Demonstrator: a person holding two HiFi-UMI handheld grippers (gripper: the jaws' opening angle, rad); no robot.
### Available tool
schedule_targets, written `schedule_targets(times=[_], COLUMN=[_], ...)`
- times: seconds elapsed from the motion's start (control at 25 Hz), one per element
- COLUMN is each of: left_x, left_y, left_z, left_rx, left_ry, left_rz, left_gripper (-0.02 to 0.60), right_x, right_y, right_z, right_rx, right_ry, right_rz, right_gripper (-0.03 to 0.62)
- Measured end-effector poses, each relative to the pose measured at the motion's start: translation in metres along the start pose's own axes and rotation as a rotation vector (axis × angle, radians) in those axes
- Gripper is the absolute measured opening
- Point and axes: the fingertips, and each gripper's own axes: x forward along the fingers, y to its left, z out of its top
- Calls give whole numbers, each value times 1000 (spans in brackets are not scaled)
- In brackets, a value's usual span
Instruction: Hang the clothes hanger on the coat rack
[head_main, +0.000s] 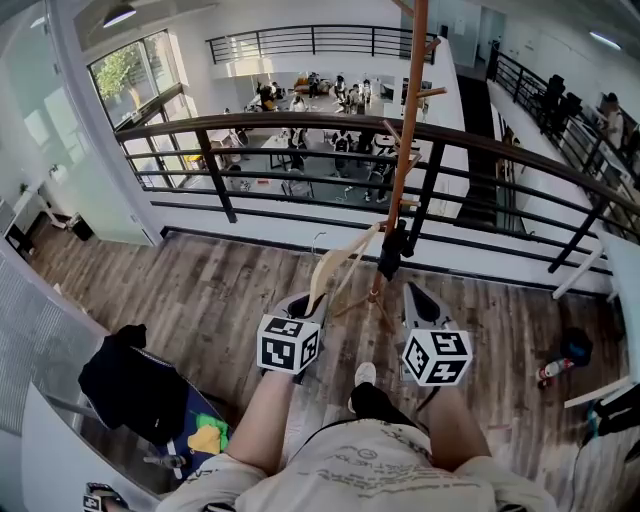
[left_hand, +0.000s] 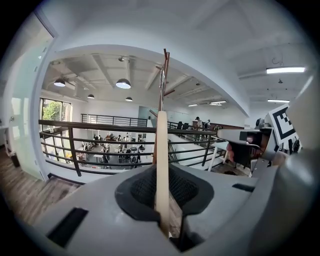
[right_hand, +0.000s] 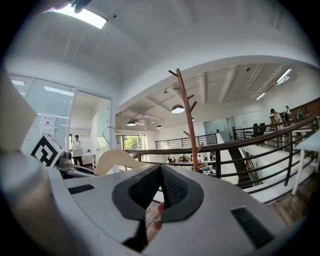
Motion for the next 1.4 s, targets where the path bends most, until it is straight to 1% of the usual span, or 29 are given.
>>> schedule_targets(times=[0.24,0.44,0.72,1.12,1.28,1.4], left_x=[13,21,44,91,118,141], left_y=[12,23,38,56,65,74], left_z=[5,13,24,45,61,70], left_rx=[30,2,17,27,29,28], left_ry=[0,-32,-18,-7,8,24], left_rz=[9,6,17,14,18,29], left_gripper=[54,54,54,54,54,54], right_x=[20,38,65,112,135,159], right_y=[-7,-12,-19,-42,-63,-78], right_z=[-4,1,8,11,25,29], right_rx=[21,30,36,68,77,90], right_ry=[-2,-13,-23,-4,-21,-11], right_rz=[-1,3,10,21,-7,-2], right_gripper=[-1,-1,0,-1,0,-1])
